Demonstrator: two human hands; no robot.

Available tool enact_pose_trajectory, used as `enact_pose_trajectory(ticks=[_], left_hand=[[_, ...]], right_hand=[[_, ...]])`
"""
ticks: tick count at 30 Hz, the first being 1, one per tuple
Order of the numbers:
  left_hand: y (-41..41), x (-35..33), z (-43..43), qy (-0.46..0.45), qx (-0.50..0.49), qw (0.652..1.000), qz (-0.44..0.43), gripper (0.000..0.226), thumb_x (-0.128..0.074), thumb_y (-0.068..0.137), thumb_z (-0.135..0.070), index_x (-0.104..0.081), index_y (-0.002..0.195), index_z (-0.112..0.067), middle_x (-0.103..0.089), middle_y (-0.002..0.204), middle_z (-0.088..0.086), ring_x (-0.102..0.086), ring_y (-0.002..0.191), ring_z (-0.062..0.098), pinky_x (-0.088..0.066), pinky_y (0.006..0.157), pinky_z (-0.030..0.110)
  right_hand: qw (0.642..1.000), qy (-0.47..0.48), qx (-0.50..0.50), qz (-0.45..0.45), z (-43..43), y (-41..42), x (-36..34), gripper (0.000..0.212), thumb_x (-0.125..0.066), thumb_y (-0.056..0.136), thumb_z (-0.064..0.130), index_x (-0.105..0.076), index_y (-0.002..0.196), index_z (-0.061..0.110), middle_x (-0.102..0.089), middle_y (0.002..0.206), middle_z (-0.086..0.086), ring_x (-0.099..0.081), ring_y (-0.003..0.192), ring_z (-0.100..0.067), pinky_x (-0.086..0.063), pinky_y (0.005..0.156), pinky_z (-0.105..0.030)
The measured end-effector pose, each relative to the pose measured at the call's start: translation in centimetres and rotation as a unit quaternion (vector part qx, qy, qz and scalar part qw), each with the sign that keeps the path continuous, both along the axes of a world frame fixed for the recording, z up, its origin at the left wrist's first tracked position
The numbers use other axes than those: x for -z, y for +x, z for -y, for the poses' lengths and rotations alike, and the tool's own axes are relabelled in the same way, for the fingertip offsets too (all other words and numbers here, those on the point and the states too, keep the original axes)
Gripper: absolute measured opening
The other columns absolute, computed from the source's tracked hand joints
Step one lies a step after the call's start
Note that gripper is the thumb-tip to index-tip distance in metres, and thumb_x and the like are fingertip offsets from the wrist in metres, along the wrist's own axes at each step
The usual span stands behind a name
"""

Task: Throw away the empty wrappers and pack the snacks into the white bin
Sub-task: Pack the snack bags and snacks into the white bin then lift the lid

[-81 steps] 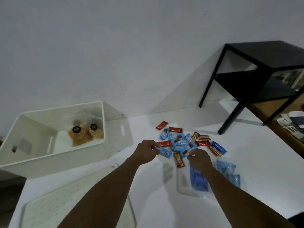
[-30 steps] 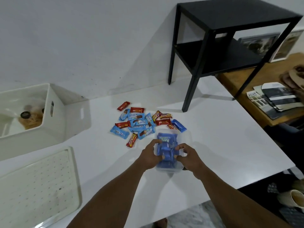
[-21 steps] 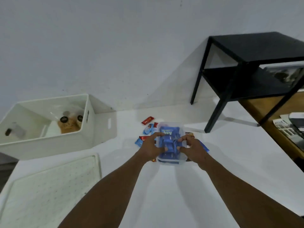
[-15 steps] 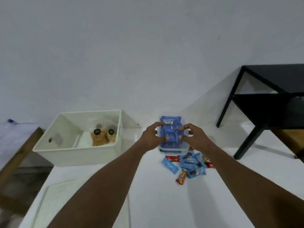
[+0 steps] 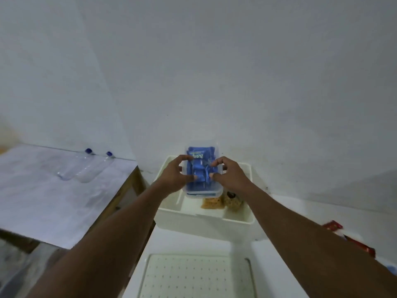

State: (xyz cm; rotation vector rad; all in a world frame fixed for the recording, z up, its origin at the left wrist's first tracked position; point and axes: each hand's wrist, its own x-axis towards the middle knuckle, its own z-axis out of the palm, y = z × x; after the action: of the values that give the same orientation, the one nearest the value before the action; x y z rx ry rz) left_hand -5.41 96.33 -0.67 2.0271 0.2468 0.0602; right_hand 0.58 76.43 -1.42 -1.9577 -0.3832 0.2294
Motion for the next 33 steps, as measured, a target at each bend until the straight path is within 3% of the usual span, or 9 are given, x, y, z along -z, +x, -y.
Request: enact_pose_trajectory(ticks=[3,7,11,16,20,23,27,30,33], left_hand=[[0.8,3.3,-4.6,0.024,-0.009,0.999,-0.045,0.058,-0.087,0.071,-0.024,-0.058,0.119,-0.040,-0.065,0.116,0.007,-0.066,0.104,0.030,-0.059,0.086,0.050],[2.3,7.5,-7.9,0.037,-0.012,0.995,-0.089,0.061,-0.087,0.069,-0.028,-0.057,0.122,-0.035,-0.067,0.110,0.010,-0.067,0.090,0.025,-0.060,0.084,0.044],[3.8,11.9,-9.5,0.070,-0.011,0.992,-0.109,0.063,-0.086,0.068,-0.038,-0.054,0.121,-0.040,-0.066,0.118,0.007,-0.065,0.100,0.026,-0.057,0.089,0.047],[4.8,14.1,-9.9,0.122,-0.007,0.981,-0.150,0.064,-0.082,0.077,-0.034,-0.051,0.132,-0.024,-0.060,0.120,0.002,-0.058,0.105,0.023,-0.046,0.091,0.032],[4.9,14.8,-9.7,0.172,0.027,0.969,-0.177,0.062,-0.081,0.078,-0.037,-0.055,0.131,-0.019,-0.061,0.128,0.008,-0.061,0.115,0.029,-0.048,0.098,0.035],[4.6,14.0,-9.2,0.235,0.077,0.954,-0.171,0.047,-0.073,0.082,-0.039,-0.061,0.123,-0.020,-0.068,0.120,0.007,-0.063,0.113,0.029,-0.047,0.096,0.034],[4.0,12.2,-7.8,0.273,0.085,0.942,-0.174,0.044,-0.068,0.088,-0.031,-0.059,0.128,-0.014,-0.063,0.130,0.010,-0.058,0.120,0.033,-0.042,0.099,0.033],[3.6,10.7,-6.0,0.263,0.066,0.950,-0.152,0.043,-0.067,0.088,-0.022,-0.059,0.129,-0.011,-0.063,0.129,0.012,-0.058,0.122,0.030,-0.041,0.097,0.029],[3.2,9.4,-3.0,0.250,0.039,0.960,-0.119,0.051,-0.073,0.085,-0.024,-0.057,0.133,-0.011,-0.064,0.128,0.014,-0.057,0.122,0.030,-0.038,0.099,0.028]], right_hand=[[0.999,-0.012,-0.015,-0.039,-4.6,0.6,3.6,0.023,-0.076,0.082,0.016,-0.064,0.101,0.022,-0.061,0.098,0.007,-0.052,0.075,-0.005,-0.046,0.068,-0.023],[0.996,-0.040,-0.015,-0.077,-8.2,1.9,8.0,0.024,-0.076,0.081,0.015,-0.064,0.103,0.019,-0.056,0.089,0.013,-0.050,0.072,-0.007,-0.044,0.066,-0.023],[0.989,-0.070,-0.016,-0.126,-10.1,3.6,11.2,0.026,-0.074,0.082,0.015,-0.063,0.105,0.017,-0.048,0.080,0.012,-0.049,0.068,-0.005,-0.047,0.063,-0.027],[0.981,-0.108,-0.038,-0.154,-11.7,5.0,13.8,0.028,-0.075,0.080,0.019,-0.064,0.105,0.020,-0.059,0.105,0.002,-0.055,0.085,-0.010,-0.048,0.072,-0.028],[0.968,-0.147,-0.086,-0.182,-12.5,5.1,14.6,0.026,-0.076,0.081,0.023,-0.067,0.105,0.022,-0.059,0.103,0.006,-0.057,0.093,-0.013,-0.044,0.071,-0.024],[0.962,-0.172,-0.104,-0.184,-12.3,4.6,14.6,0.028,-0.077,0.081,0.024,-0.067,0.107,0.021,-0.058,0.111,0.002,-0.057,0.098,-0.016,-0.044,0.076,-0.025],[0.965,-0.180,-0.095,-0.166,-10.7,3.6,13.0,0.031,-0.075,0.082,0.021,-0.067,0.112,0.015,-0.054,0.108,0.001,-0.054,0.101,-0.015,-0.046,0.085,-0.028],[0.974,-0.168,-0.065,-0.134,-8.6,2.8,10.9,0.026,-0.071,0.082,0.016,-0.069,0.108,0.013,-0.061,0.096,-0.001,-0.060,0.086,-0.015,-0.052,0.076,-0.026],[0.985,-0.150,-0.034,-0.083,-5.4,1.7,8.6,0.019,-0.069,0.081,0.012,-0.072,0.100,0.015,-0.069,0.092,-0.002,-0.063,0.080,-0.014,-0.046,0.068,-0.020]])
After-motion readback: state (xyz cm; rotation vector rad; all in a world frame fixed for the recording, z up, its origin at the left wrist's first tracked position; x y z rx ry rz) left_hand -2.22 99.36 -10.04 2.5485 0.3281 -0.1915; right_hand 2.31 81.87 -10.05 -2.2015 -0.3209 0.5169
